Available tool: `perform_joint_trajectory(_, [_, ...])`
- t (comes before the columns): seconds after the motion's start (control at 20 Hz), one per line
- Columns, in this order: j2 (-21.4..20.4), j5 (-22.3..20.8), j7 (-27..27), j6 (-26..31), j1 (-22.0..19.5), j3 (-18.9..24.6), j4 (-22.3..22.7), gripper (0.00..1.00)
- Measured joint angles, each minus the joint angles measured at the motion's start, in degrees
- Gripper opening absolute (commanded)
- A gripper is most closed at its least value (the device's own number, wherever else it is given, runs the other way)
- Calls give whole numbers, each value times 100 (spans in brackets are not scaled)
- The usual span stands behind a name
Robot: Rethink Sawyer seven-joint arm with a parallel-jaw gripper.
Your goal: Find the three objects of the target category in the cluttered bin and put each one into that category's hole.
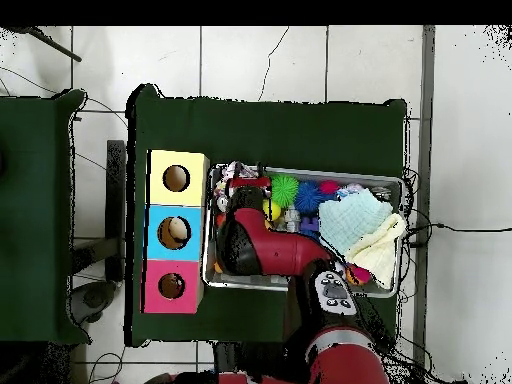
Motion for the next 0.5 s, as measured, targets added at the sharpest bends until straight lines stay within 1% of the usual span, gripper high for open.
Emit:
perform_joint_trajectory(0.15, [2, 0, 0, 0, -22, 8, 7, 100])
perform_joint_trajectory(0.2, [4, -1, 0, 0, -52, 23, 22, 0])
perform_joint_trajectory(0.5, [14, -1, 0, 0, -103, 51, 54, 0])
